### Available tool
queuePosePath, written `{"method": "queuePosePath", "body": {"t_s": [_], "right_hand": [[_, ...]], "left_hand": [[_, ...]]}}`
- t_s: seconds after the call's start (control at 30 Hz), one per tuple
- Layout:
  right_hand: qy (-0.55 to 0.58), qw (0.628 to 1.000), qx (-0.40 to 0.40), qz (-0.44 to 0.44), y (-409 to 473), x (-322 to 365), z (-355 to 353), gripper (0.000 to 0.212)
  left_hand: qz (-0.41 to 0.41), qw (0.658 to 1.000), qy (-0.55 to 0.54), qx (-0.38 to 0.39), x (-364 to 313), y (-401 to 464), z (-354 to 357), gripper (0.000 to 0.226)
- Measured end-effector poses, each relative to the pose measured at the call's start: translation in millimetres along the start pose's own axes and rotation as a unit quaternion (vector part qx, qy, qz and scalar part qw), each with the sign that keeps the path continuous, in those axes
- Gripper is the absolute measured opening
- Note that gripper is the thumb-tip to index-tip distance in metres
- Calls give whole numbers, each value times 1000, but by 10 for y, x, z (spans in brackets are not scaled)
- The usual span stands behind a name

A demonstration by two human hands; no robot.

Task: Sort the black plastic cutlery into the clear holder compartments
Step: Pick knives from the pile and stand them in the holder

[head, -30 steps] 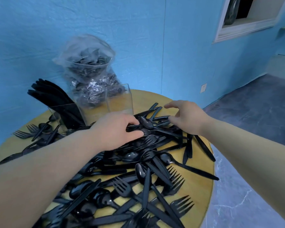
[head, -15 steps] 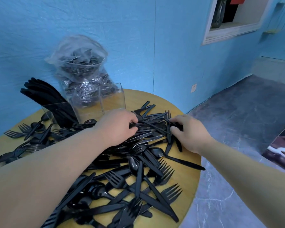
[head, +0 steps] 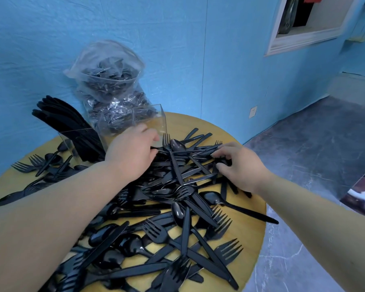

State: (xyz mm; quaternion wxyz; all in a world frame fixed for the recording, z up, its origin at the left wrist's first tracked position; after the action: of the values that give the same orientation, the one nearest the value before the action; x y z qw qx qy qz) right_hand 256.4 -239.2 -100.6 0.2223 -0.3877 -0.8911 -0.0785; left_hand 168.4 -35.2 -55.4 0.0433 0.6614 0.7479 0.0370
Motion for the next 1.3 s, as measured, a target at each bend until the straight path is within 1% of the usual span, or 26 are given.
{"method": "queuePosePath", "body": {"t_s": [0.07,0.1,0.13,0.2,0.27,0.4,0.57,0.6,0.67,0.73,0.83,0.9,1.0,1.07,1.17,1.3], "right_hand": [[0,1000,-3,6,7,-20,-3,30],[0,1000,-3,10,6,-35,-1,30],[1,1000,-4,14,4,-50,-2,30],[3,1000,-5,20,-6,-71,-4,29],[4,1000,-5,24,-23,-81,-5,29],[12,1000,4,21,-53,-84,15,32],[18,999,30,9,-38,-18,52,36],[12,999,32,4,-36,5,59,37],[9,1000,28,-4,-44,48,57,38],[17,1000,23,-6,-55,65,49,36],[11,1000,28,-3,-76,60,58,33],[8,999,35,1,-87,52,69,32],[9,999,43,6,-91,52,80,32],[10,999,49,7,-89,64,85,33],[15,998,56,9,-79,88,91,34],[18,998,58,7,-48,124,111,36]], "left_hand": [[64,997,-22,-38,-166,-52,-81,13],[92,995,-28,-34,-261,-67,-100,9],[113,993,-35,-17,-348,-64,-92,8],[138,989,-42,41,-494,-34,-19,15],[149,984,-21,91,-582,-4,60,22],[117,984,23,130,-489,10,143,25],[63,990,38,124,-247,-24,129,32],[60,991,34,116,-236,-37,120,33],[66,992,23,101,-277,-75,91,27],[75,990,17,118,-348,-106,107,24],[65,984,49,158,-376,-120,175,36],[59,983,59,166,-353,-117,184,40],[61,981,64,174,-340,-116,181,38],[60,981,66,172,-320,-115,176,36],[57,985,78,145,-276,-113,132,30],[66,987,101,111,-234,-120,110,30]]}}
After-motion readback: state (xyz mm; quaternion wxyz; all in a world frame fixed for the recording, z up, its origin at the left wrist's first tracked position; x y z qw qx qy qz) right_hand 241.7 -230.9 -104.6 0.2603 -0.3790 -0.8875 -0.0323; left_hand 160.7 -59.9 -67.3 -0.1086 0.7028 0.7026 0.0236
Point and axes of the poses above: each hand's wrist, its own y-axis towards the middle knuckle, its own z-axis out of the palm, x = y × z, the point moved 7 cm from there along y, towards the middle knuckle, and after that the axes turned 15 degrees about x, right-handed, at the moved point
